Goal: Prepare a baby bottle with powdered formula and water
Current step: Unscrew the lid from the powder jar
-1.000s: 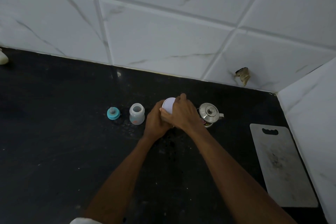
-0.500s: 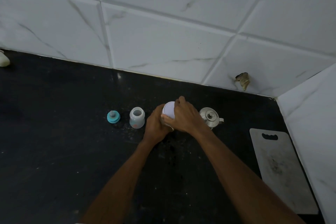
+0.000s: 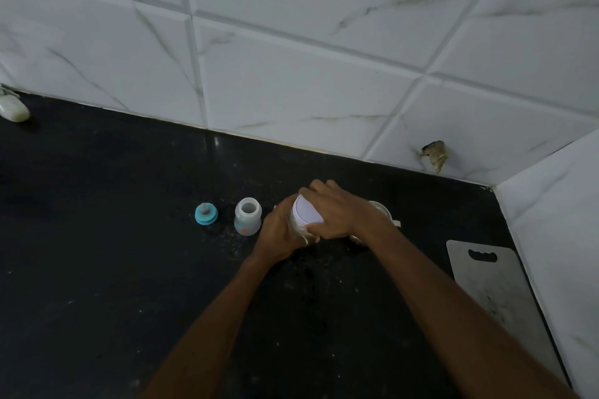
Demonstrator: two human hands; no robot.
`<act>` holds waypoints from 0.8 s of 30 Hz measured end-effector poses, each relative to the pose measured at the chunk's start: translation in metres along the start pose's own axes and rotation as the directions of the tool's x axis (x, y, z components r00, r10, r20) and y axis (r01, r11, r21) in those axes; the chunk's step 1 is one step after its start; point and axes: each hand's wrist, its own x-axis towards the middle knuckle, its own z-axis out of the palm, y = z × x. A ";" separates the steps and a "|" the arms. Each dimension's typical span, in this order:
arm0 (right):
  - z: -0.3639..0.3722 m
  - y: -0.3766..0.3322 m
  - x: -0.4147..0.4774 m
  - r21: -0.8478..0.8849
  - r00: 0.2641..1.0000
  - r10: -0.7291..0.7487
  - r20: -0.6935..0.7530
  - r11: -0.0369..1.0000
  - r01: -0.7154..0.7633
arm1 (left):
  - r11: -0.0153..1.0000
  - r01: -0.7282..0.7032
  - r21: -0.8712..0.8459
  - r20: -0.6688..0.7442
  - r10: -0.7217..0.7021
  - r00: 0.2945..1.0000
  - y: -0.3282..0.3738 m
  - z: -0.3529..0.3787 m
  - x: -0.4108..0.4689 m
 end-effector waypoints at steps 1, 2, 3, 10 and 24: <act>-0.001 -0.001 0.000 -0.007 1.000 -0.005 0.010 1.000 0.005 | 1.000 0.001 0.005 0.005 -0.001 1.000 0.000 0.000 -0.001; -0.001 -0.002 -0.001 -0.001 1.000 -0.001 0.025 1.000 0.001 | 1.000 0.001 0.017 0.013 -0.001 1.000 0.001 -0.001 -0.001; -0.001 -0.003 -0.001 0.017 0.999 0.016 0.040 1.000 -0.016 | 0.999 0.009 0.048 0.034 -0.010 0.999 0.002 0.000 0.000; 0.007 -0.035 -0.007 0.151 0.907 0.392 -0.154 0.916 -0.370 | 1.000 0.019 0.016 0.005 -0.019 1.000 -0.003 0.004 -0.001; 0.014 -0.066 0.004 0.288 0.740 0.637 -0.213 0.765 -0.576 | 0.988 0.010 0.155 0.022 -0.014 1.000 -0.013 0.011 0.009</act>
